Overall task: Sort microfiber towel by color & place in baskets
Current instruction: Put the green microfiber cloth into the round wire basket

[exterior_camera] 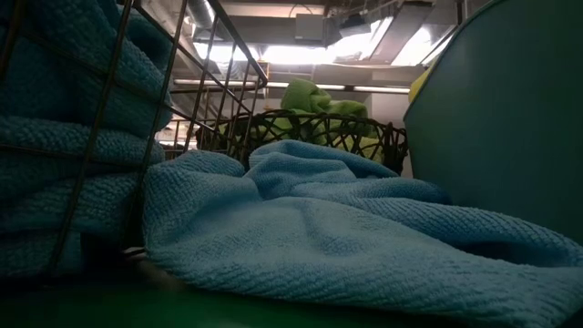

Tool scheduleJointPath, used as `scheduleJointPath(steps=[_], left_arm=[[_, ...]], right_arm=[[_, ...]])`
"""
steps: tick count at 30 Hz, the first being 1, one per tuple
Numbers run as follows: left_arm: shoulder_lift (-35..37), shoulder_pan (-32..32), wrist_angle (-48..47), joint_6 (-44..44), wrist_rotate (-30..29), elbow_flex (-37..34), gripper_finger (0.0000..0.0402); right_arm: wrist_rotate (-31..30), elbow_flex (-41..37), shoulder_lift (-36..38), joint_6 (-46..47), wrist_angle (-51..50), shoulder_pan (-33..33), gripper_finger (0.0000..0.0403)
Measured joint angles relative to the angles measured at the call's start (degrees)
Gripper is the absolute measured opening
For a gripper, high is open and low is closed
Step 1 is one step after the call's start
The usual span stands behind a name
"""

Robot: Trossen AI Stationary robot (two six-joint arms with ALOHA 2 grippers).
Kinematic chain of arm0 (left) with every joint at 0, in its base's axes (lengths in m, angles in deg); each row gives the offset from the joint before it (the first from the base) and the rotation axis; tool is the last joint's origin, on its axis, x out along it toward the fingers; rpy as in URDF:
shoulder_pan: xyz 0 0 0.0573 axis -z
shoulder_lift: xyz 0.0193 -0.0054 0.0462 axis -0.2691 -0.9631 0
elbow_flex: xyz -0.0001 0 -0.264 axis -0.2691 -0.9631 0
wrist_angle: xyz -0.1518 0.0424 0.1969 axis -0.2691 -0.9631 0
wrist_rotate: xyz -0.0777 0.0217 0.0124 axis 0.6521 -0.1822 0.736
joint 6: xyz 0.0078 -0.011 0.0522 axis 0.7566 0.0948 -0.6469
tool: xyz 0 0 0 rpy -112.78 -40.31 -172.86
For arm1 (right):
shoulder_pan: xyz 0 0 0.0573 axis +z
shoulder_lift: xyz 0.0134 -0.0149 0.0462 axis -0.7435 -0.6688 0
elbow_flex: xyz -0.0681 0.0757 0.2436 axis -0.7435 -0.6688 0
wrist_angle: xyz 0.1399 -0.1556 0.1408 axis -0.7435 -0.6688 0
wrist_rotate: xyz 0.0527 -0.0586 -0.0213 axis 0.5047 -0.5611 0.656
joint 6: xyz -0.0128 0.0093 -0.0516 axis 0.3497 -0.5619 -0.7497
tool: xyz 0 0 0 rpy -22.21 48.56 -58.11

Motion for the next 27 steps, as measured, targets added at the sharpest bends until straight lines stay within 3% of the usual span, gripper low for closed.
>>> scheduleJointPath(steps=[5,12,27], left_arm=[[4.29,1.18,0.64,6.47,-0.21,-5.50,0.0102],[4.29,1.78,2.66,6.87,-0.22,-9.27,0.0102],[4.24,1.78,11.82,6.34,-0.26,-9.70,0.0102]], right_arm=[[-0.21,0.02,6.13,-5.73,0.90,-4.21,0.0026],[-2.67,0.02,13.96,-18.34,6.69,-11.34,0.0018],[-3.54,0.09,22.57,-47.10,27.97,-32.38,0.0024]])
